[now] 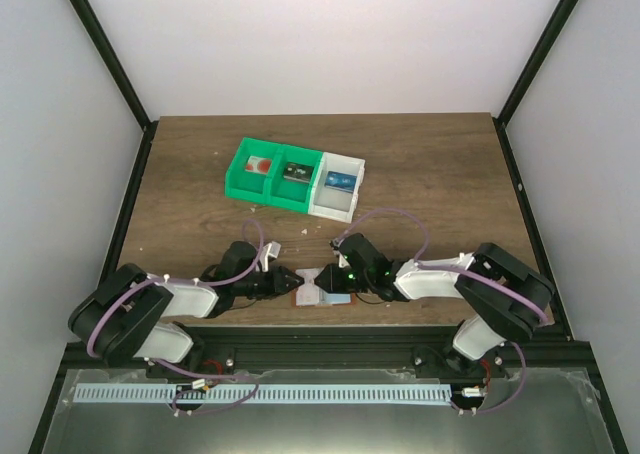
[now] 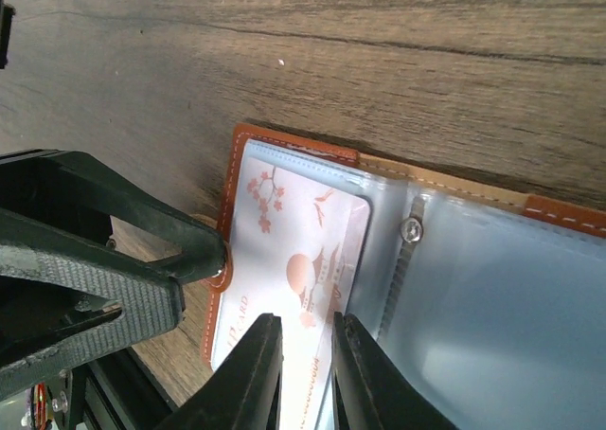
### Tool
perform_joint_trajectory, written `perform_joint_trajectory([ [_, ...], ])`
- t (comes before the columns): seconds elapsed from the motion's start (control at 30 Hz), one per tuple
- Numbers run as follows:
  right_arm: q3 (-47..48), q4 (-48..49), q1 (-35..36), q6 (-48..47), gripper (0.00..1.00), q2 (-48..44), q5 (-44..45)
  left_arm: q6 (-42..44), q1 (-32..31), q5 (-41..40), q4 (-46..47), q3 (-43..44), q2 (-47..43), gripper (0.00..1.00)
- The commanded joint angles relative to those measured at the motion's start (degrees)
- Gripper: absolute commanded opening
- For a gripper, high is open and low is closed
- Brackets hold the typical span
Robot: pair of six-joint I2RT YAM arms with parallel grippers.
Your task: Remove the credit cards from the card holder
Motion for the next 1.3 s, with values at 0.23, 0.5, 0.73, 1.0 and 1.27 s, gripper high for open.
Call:
perform_joint_trajectory([
  [0.23,-0.3,1.8,0.4,0.6,0.17,3.0,-1.1,1.0,-0.3,0.0,-0.1,0.8,1.5,0.37],
  [0.5,0.0,2.7,0.4,0.8,0.17,4.5,-1.8,2.6,-0.2,-1.0,-1.7,1.8,1.6,0.39],
  [0.73,-0.3,4.5,0.4,1.4,0.17,5.5,-2.9,1.9,-0.2,0.5,-0.9,2.1,2.1,0.4],
  [1.0,-0.2,7.1,0.4,2.0,0.17,7.1,-4.7,1.4,-0.3,0.9,-0.6,3.7,4.6,0.42],
  [1.27,-1.8,10.7,0.4,3.1,0.16,7.3,-6.3,0.0,-0.4,1.3,1.7,2.4,4.9,0.43],
])
